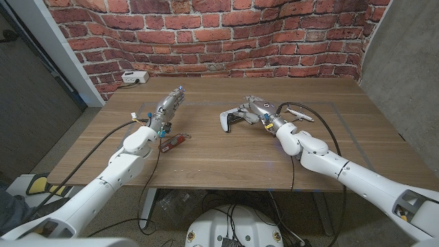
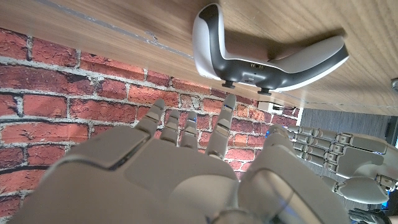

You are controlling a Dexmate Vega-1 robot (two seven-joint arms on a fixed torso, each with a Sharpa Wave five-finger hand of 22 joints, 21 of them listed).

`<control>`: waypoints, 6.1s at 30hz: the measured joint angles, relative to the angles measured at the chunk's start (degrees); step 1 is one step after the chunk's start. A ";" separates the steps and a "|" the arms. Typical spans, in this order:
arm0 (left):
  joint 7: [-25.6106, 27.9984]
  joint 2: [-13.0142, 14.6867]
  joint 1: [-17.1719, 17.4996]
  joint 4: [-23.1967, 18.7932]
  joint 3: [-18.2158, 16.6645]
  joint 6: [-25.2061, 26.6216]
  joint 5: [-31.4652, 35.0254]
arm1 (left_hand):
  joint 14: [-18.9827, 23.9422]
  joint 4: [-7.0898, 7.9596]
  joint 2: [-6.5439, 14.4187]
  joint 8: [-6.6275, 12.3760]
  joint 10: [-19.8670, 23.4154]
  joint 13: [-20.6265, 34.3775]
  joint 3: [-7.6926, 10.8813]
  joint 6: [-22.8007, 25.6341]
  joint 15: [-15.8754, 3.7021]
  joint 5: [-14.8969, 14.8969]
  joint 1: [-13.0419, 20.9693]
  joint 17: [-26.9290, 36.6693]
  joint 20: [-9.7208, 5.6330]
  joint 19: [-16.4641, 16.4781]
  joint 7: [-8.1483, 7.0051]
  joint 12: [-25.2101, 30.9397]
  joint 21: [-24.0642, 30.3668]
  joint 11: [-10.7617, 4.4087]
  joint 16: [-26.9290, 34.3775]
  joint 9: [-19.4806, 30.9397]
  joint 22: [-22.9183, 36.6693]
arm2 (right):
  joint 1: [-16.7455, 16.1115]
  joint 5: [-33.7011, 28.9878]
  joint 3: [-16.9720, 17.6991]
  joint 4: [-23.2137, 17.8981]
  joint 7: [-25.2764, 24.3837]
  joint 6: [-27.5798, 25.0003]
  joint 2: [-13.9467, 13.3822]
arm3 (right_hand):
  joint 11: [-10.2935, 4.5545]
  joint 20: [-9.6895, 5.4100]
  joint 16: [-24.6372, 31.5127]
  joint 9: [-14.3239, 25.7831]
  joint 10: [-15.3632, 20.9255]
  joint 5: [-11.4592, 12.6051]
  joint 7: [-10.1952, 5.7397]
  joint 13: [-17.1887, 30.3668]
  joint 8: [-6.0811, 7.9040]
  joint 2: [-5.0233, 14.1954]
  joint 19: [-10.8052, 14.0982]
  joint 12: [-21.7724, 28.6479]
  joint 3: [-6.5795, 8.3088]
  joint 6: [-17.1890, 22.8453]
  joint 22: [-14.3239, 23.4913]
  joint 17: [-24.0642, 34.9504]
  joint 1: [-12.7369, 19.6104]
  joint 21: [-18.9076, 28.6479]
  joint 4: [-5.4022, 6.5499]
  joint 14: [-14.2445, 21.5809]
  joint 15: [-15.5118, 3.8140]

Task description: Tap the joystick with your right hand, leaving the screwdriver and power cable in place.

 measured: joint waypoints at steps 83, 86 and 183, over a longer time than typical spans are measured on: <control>0.47 -0.48 -0.64 0.64 0.76 0.81 0.53 | 0.00 -0.40 -0.41 0.00 0.00 0.00 1.19 0.00 0.00 0.00 -1.03 0.00 0.41 -0.41 0.01 0.00 0.00 0.00 0.00 0.00 0.00 | 0.39 2.82 -0.32 2.99 -1.73 1.70 0.31 | -1.01 0.40 0.46 -0.08 4.69 0.00 0.73 0.00 -0.13 0.00 2.90 1.16 0.24 5.82 0.00 0.16 0.00 0.35 -0.24 2.69 -0.63; 0.47 -0.44 -0.58 0.53 0.68 0.73 0.54 | 0.00 -0.40 -0.41 0.00 0.00 0.00 1.19 0.00 0.00 0.00 -1.03 0.00 0.41 -0.41 0.01 0.00 0.00 0.00 0.00 0.00 0.00 | 0.23 2.79 -0.05 2.44 -1.82 1.61 0.06 | -1.01 0.40 0.46 0.13 4.69 0.00 0.48 0.00 -0.87 0.00 2.90 1.16 0.24 4.75 0.00 0.15 0.00 0.35 -0.24 3.11 -0.21; 1.47 0.97 0.29 -3.60 1.19 2.24 2.00 | -0.21 1.66 -7.53 0.00 -0.22 0.28 -4.38 0.20 0.21 -6.24 -9.21 0.13 0.72 -0.72 -0.20 0.00 0.00 -0.21 0.00 0.14 0.00 | -6.44 74.83 23.27 12.65 25.21 26.28 6.38 | 4.84 -7.88 0.45 0.13 8.46 -0.45 10.95 0.27 -2.00 -2.87 10.16 1.16 -1.20 -15.89 -0.11 0.14 -1.52 0.17 1.19 8.20 0.62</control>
